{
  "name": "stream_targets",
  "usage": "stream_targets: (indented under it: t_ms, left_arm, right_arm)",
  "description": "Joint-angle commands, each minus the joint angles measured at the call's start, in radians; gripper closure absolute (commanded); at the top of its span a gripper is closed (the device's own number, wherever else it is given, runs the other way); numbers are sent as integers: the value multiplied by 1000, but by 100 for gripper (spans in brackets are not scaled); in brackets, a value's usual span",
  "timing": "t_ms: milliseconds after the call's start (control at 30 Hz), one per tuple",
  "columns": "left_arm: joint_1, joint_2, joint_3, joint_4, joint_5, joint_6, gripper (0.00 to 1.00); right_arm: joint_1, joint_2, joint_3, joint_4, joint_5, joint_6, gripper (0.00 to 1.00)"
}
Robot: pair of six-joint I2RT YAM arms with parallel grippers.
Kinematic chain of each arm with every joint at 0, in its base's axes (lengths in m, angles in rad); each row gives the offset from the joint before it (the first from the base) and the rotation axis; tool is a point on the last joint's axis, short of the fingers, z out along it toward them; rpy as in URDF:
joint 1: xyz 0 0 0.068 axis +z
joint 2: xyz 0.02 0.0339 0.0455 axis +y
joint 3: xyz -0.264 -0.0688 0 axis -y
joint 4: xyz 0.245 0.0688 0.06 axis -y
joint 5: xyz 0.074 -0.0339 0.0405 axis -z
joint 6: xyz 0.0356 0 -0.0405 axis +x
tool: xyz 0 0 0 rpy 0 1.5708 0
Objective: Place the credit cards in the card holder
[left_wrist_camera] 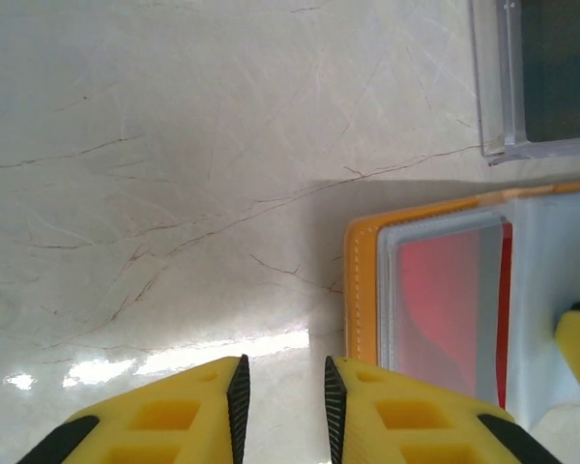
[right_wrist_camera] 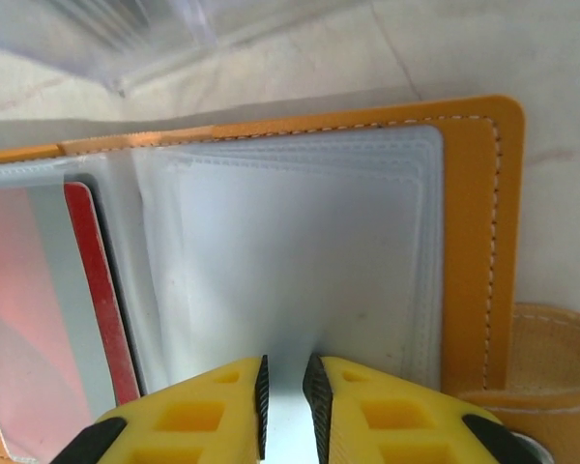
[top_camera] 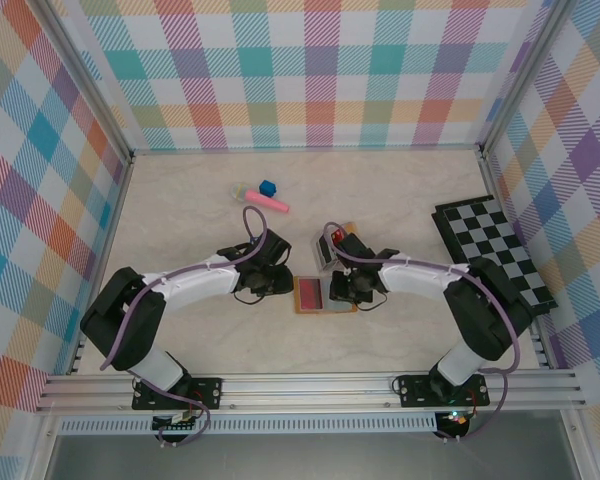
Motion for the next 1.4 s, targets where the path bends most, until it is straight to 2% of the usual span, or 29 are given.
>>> stream_targets:
  t_ms: [0,200,300,433,667,1200,1367]
  left_arm:
    - [0,-25,35,-35,-11,-7,71]
    - [14,-17,65,-26,23,-28,68]
    - [44,-15,64,5,63,-66,66]
    - [76,-24,46,60,94,-119,59]
    - [107,-27,42,123,99,-167,56]
    - [116,-46,0,146,105,-176,53]
    - [120,-57,-6,145,96,-176,53]
  right_arm:
    - [20,-20,-61,-48,-33,70,76]
    - [4,-94,137,-223,93,-86,67]
    - [2,-68,264,-290,177,-161,62]
    - [3,58,446,-395,291,-239,58]
    - [5,274,678,-513,397,-293,57]
    - [20,467,862,-584,451,-361,61]
    - [25,505,898,-623,524,-362,62]
